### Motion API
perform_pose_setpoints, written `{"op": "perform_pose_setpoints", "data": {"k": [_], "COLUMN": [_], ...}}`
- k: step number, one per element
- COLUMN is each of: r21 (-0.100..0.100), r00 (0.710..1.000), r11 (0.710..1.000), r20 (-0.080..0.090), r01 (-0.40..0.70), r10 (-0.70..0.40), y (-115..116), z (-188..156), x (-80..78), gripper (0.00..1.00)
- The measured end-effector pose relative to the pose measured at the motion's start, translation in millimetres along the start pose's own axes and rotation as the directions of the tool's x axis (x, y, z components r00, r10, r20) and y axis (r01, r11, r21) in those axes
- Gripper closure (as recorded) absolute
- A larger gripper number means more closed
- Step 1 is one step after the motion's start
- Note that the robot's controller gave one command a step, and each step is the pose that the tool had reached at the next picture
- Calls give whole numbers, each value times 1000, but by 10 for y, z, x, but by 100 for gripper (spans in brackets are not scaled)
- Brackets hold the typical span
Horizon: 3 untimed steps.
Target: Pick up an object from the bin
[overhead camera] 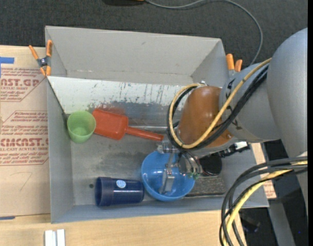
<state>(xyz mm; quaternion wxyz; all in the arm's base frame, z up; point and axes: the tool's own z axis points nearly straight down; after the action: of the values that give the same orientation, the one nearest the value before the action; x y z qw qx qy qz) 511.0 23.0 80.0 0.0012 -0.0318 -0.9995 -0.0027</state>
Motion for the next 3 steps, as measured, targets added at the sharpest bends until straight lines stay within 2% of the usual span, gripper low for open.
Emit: {"op": "perform_pose_setpoints", "data": {"k": [1, 2, 3], "r21": [9, 6, 11], "r00": [999, 999, 966], "r11": [999, 999, 966], "r20": [17, 13, 17], "r01": [45, 31, 259], "r10": [-45, -32, -260], "y": [-100, -58, -408], "z": [-85, -1, -595], "x": [27, 10, 8], "gripper": [0, 0, 0]}}
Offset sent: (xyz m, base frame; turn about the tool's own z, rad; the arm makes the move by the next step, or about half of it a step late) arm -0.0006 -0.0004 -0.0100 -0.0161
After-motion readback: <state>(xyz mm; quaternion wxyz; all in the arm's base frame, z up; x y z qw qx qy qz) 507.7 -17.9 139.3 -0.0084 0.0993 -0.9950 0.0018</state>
